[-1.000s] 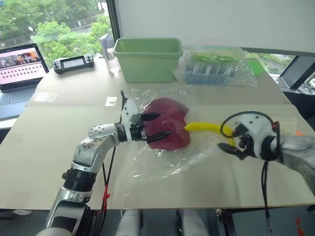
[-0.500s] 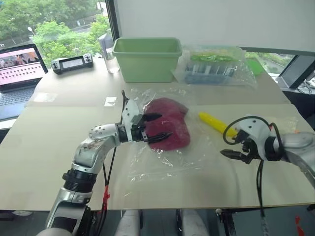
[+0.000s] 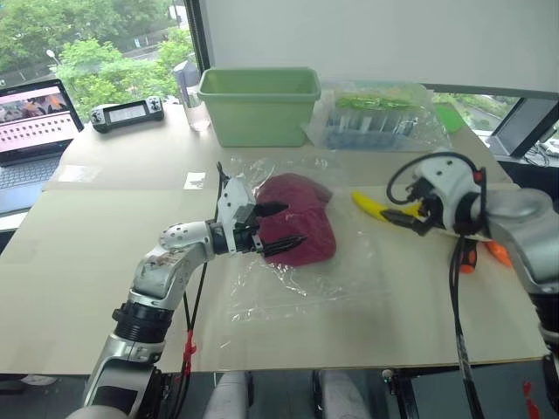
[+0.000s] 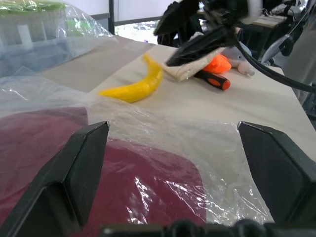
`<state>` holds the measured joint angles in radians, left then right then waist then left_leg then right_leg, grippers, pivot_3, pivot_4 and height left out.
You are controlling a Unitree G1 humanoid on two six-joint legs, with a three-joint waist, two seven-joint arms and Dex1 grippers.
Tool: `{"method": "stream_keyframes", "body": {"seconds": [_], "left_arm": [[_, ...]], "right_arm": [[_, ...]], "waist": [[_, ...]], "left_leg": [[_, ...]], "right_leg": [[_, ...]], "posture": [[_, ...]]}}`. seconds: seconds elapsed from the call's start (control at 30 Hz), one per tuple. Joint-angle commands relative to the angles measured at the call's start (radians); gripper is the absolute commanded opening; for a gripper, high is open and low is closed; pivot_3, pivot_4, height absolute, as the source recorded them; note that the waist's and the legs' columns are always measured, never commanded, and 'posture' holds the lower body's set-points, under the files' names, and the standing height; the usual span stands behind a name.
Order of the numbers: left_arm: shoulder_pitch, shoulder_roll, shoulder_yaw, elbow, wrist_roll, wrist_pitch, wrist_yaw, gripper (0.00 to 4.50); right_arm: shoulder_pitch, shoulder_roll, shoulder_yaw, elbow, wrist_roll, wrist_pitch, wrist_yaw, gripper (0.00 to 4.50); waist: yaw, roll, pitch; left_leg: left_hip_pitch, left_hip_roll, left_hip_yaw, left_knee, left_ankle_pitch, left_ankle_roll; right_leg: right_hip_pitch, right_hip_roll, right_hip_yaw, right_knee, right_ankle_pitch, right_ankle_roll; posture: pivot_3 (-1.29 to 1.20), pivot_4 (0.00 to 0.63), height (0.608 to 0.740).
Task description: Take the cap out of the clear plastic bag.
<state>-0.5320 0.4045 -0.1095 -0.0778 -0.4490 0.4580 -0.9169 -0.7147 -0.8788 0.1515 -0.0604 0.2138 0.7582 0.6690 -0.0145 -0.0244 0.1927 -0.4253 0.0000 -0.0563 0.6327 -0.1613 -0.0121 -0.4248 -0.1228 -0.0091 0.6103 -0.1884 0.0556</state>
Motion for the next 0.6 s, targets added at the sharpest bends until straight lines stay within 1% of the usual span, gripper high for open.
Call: {"method": "stream_keyframes", "body": {"seconds": [0.03,0.13,0.4,0.5,0.6], "left_arm": [[-0.002,0.004,0.011,-0.049,-0.003,-0.007,0.008,4.5],[0.001,0.006,0.013,-0.058,-0.005,-0.001,0.015,4.5],[0.014,0.01,0.018,-0.085,-0.009,0.014,0.041,4.5],[0.023,0.009,0.018,-0.093,-0.008,0.02,0.054,4.5],[0.035,0.007,0.013,-0.11,-0.009,0.031,0.063,4.5]], "right_arm": [[-0.055,0.045,0.037,0.16,-0.083,-0.149,0.019,4.06],[-0.094,0.077,0.065,0.32,-0.142,-0.273,0.04,4.06],[-0.255,0.163,0.12,0.88,-0.291,-0.64,0.088,4.06],[-0.308,0.201,0.127,1.066,-0.345,-0.74,0.068,4.06],[-0.34,0.232,0.144,1.192,-0.403,-0.821,0.045,4.06]], "waist": [[0.003,0.0,0.0],[0.003,0.0,0.0],[-0.008,0.0,0.0],[-0.011,0.0,0.0],[-0.017,0.0,0.0]], "left_leg": [[0.0,0.0,0.0,0.0,0.0,0.0],[0.0,-0.001,0.0,-0.001,0.0,0.0],[0.001,-0.001,0.0,-0.001,0.0,0.0],[0.002,-0.001,0.0,-0.002,0.0,0.0],[0.002,-0.001,0.0,-0.002,0.0,0.0]], "right_leg": [[0.0,0.0,0.0,0.0,0.0,0.0],[0.0,0.0,0.0,0.0,0.0,0.0],[0.0,0.0,0.001,0.0,0.001,0.0],[0.001,0.0,0.001,0.0,0.001,0.0],[0.001,0.0,0.001,0.0,0.001,-0.001]], "posture": [[0.0,0.15,0.74],[0.0,0.15,0.74],[0.0,0.15,0.74],[0.0,0.15,0.74],[0.0,0.15,0.74]]}}
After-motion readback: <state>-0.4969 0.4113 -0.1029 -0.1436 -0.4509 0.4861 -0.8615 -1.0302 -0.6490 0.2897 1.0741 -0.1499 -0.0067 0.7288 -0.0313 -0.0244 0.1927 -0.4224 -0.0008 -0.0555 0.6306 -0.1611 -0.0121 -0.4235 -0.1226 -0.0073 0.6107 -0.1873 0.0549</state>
